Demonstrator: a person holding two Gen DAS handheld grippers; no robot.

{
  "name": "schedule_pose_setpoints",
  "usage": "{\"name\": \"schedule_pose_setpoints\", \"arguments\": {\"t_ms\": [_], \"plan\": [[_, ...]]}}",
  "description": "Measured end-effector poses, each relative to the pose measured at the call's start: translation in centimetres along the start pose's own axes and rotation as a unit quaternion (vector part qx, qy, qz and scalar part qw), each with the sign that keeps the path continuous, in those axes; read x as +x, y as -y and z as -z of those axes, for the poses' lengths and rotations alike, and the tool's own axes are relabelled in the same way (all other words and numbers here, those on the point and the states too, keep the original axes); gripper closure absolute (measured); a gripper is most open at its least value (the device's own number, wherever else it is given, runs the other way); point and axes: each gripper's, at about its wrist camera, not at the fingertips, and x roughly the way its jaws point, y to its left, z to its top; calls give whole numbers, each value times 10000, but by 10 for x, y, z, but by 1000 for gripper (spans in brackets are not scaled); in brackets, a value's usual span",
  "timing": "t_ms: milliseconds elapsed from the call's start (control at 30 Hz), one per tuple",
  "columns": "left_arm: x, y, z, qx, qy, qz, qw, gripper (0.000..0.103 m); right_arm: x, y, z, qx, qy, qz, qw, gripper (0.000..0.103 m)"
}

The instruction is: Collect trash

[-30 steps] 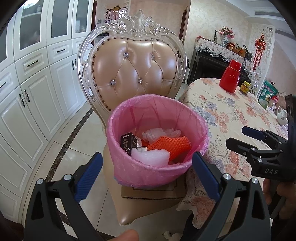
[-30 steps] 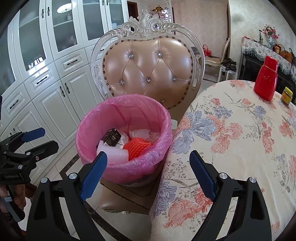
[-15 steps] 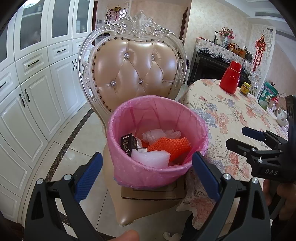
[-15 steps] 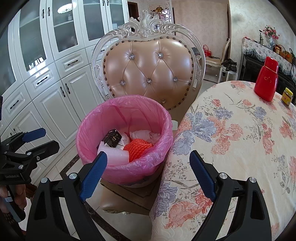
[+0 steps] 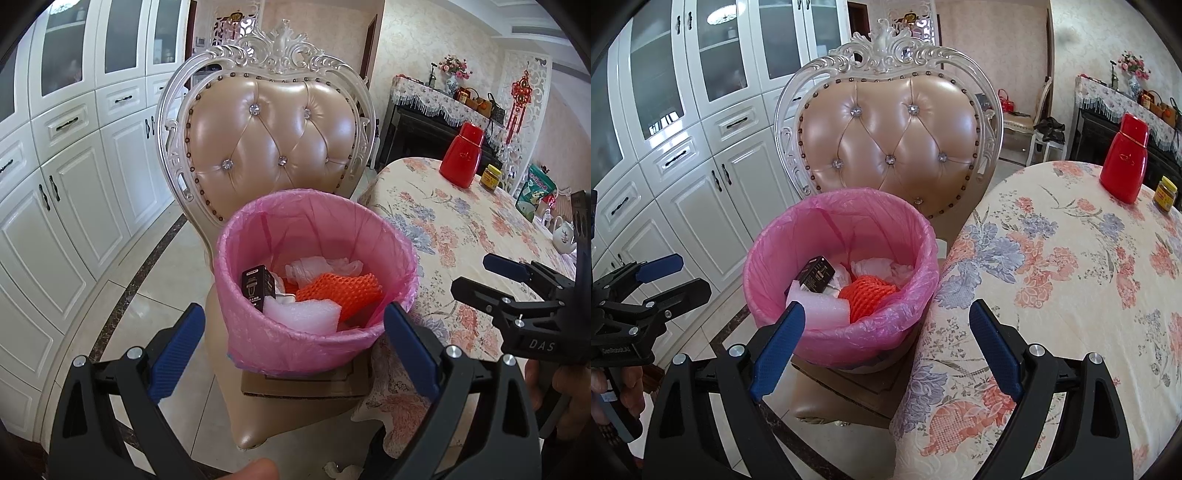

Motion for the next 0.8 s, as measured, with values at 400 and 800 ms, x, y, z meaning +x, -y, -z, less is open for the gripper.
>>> {"name": "schedule_pose_setpoints", "arguments": {"t_ms": [400, 800], "plan": [[1, 0, -1, 1, 10, 11, 10000, 7, 1, -1, 0, -2, -9, -15, 10000, 18], [2, 1, 0, 28, 58, 23, 10000, 7, 2, 1, -1, 7, -12, -5, 10000, 18]]}}
